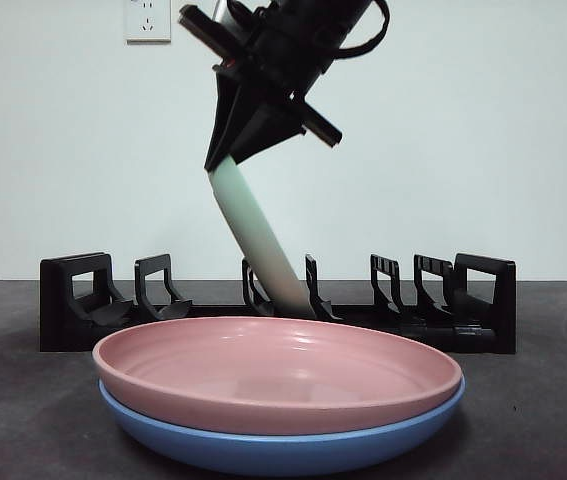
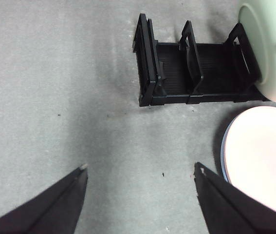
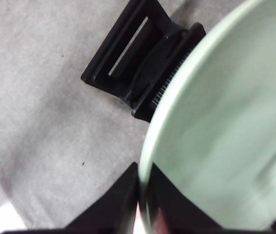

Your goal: Place the plate

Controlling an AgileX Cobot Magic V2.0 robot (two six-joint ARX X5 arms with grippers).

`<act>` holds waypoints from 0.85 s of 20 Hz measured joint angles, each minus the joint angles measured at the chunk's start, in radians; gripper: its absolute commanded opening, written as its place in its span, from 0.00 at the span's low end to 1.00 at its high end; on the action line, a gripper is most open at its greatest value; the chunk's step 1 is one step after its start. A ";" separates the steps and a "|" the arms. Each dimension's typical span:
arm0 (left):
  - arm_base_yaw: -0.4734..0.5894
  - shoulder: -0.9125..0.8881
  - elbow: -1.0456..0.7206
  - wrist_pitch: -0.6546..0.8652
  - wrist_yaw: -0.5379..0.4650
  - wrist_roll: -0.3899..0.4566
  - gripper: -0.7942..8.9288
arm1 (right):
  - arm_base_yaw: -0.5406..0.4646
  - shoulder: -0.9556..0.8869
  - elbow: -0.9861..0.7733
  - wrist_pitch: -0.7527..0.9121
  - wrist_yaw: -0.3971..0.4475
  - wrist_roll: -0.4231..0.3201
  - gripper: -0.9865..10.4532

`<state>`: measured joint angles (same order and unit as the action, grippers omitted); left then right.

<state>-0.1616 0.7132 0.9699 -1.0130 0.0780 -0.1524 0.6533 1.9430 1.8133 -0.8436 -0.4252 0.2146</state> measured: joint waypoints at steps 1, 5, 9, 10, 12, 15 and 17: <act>0.000 0.000 0.000 0.000 0.000 0.000 0.44 | 0.000 -0.005 0.014 -0.018 -0.001 -0.003 0.09; 0.000 0.000 0.000 0.000 0.000 0.000 0.44 | 0.022 -0.098 0.045 -0.034 -0.040 -0.019 0.10; 0.000 0.000 0.000 0.001 0.000 0.000 0.44 | 0.038 -0.209 0.055 -0.086 -0.054 -0.074 0.10; 0.000 0.000 0.000 0.001 0.000 0.000 0.44 | 0.045 -0.227 0.053 -0.103 -0.054 -0.087 0.10; 0.000 0.000 0.000 0.001 0.000 0.000 0.44 | 0.061 -0.278 0.011 -0.057 -0.048 -0.099 0.10; 0.000 0.000 0.000 0.001 0.000 0.000 0.44 | 0.116 -0.405 -0.138 0.122 0.016 -0.107 0.10; 0.000 0.000 0.000 0.001 0.000 0.000 0.44 | 0.143 -0.506 -0.274 0.261 0.047 -0.109 0.10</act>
<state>-0.1616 0.7132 0.9699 -1.0119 0.0780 -0.1524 0.7967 1.4372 1.5398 -0.5831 -0.3786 0.1059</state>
